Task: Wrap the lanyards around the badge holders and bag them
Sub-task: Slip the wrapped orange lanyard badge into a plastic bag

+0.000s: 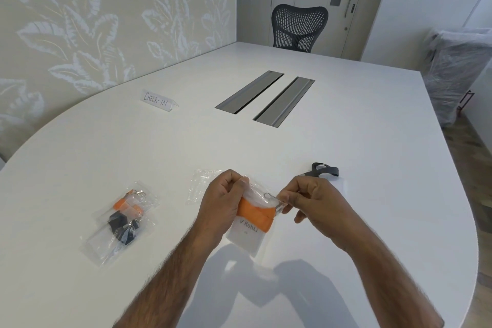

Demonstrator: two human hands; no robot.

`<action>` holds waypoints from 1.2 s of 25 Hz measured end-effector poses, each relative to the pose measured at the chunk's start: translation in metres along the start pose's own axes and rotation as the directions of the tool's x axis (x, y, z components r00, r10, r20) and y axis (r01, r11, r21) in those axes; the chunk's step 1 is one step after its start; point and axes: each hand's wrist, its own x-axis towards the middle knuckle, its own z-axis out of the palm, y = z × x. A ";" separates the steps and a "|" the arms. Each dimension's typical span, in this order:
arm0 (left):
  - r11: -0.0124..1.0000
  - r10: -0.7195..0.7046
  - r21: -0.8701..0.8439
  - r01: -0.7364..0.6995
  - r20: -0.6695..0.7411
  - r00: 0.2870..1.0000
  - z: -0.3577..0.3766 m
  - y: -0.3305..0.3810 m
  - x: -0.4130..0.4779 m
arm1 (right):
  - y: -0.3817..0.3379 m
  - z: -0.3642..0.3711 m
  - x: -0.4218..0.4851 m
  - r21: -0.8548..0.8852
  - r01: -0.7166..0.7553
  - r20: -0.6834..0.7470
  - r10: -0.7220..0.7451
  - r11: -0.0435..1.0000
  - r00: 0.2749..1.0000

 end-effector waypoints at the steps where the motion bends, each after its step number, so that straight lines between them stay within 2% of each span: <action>1: 1.000 -0.004 0.003 0.004 -0.014 1.000 0.001 -0.001 0.000 | 0.000 0.000 0.000 0.009 0.002 0.022 -0.003 1.000 1.000; 3: 1.000 -0.009 0.010 0.010 -0.060 0.998 0.002 -0.002 0.000 | 0.000 0.000 -0.002 -0.050 0.003 0.082 0.001 0.999 0.997; 5: 1.000 -0.023 0.000 0.023 -0.079 0.997 0.001 -0.001 0.002 | 0.001 0.004 -0.002 -0.136 0.017 0.072 -0.007 0.991 0.997; 9: 0.994 -0.072 -0.084 0.075 0.027 0.997 -0.002 0.002 0.000 | 0.003 0.004 0.000 -0.165 0.046 -0.038 -0.053 0.985 0.998; 13: 0.989 -0.072 -0.118 0.090 0.145 0.987 -0.005 0.002 0.002 | 0.000 0.004 -0.001 -0.212 0.062 -0.013 -0.066 0.975 0.998; 16: 0.991 -0.064 -0.102 0.090 0.237 0.970 -0.006 0.002 0.001 | -0.002 0.003 -0.001 -0.168 0.030 -0.009 -0.032 0.985 0.999; 19: 0.997 -0.038 -0.064 0.053 0.217 0.975 -0.005 0.001 0.000 | -0.003 0.002 -0.001 -0.232 0.037 -0.031 -0.045 0.972 0.998; 24: 0.997 -0.070 0.043 0.064 0.143 0.987 0.008 -0.006 -0.005 | -0.002 0.002 -0.002 -0.385 0.072 0.070 -0.049 0.920 0.996; 26: 0.997 -0.081 -0.003 0.082 0.102 0.991 0.012 -0.007 -0.007 | -0.005 0.001 -0.002 -0.343 0.038 0.040 -0.026 0.939 0.999; 30: 0.994 -0.080 -0.064 0.086 0.083 0.993 0.008 -0.003 -0.004 | -0.004 0.006 -0.003 -0.026 -0.092 -0.080 0.089 0.995 0.993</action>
